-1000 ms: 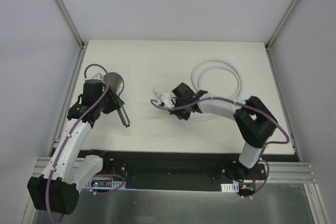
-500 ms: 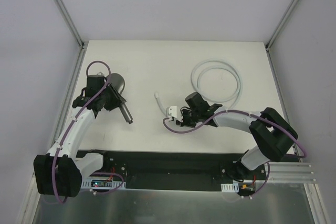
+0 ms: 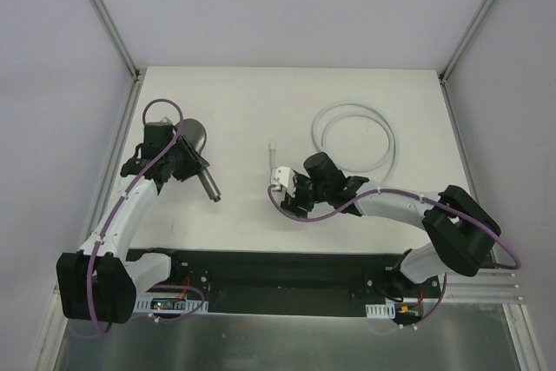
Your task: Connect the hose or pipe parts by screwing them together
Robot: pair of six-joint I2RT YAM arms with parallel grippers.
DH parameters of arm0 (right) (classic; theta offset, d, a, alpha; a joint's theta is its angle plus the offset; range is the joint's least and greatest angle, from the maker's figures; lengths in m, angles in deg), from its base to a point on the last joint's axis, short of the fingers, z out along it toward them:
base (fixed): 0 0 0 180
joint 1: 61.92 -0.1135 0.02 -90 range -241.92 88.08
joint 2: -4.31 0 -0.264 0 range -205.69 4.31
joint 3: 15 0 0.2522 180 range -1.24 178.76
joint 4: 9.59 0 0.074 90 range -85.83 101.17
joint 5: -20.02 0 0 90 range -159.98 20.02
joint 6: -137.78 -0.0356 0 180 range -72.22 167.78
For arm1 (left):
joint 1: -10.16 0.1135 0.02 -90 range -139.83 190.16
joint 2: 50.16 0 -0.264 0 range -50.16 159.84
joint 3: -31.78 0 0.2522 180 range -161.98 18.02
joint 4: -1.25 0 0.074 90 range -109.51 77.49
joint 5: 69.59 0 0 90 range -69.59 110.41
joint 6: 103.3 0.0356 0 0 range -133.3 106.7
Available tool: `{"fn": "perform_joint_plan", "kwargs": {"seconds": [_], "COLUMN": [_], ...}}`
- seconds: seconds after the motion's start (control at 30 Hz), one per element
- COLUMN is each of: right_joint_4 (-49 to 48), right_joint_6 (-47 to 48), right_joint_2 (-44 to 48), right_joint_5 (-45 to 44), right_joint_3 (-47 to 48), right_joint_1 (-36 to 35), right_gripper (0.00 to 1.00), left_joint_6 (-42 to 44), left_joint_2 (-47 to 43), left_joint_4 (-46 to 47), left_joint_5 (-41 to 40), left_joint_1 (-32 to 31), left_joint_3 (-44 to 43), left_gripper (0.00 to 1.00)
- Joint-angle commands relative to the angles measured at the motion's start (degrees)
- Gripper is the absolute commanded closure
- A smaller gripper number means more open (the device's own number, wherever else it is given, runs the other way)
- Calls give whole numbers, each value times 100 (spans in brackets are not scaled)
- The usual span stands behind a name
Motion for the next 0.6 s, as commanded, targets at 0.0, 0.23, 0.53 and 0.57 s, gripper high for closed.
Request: {"fn": "perform_joint_plan", "kwargs": {"seconds": [0.0, 0.23, 0.53, 0.57], "right_joint_4": [-1660, 591, 3185, 3390], "right_joint_6": [-1982, -5219, -7435, -7514], "right_joint_2": [54, -1334, -3083, -3250], "right_joint_5": [-1042, -3857, -5837, -5917], "right_joint_3": [182, 2615, 5033, 5566], "right_joint_1": [-18, 131, 473, 508], "right_gripper": [32, 32, 31, 31], "left_joint_6": [-34, -245, -228, -228], "left_joint_2": [-455, -965, -1378, -1405], "left_joint_4": [384, 612, 639, 656], "left_joint_5": [-173, -33, 107, 116], "left_joint_1": [58, 58, 50, 50], "left_joint_3": [-47, 444, 735, 761], "left_gripper": [100, 100, 100, 100]}}
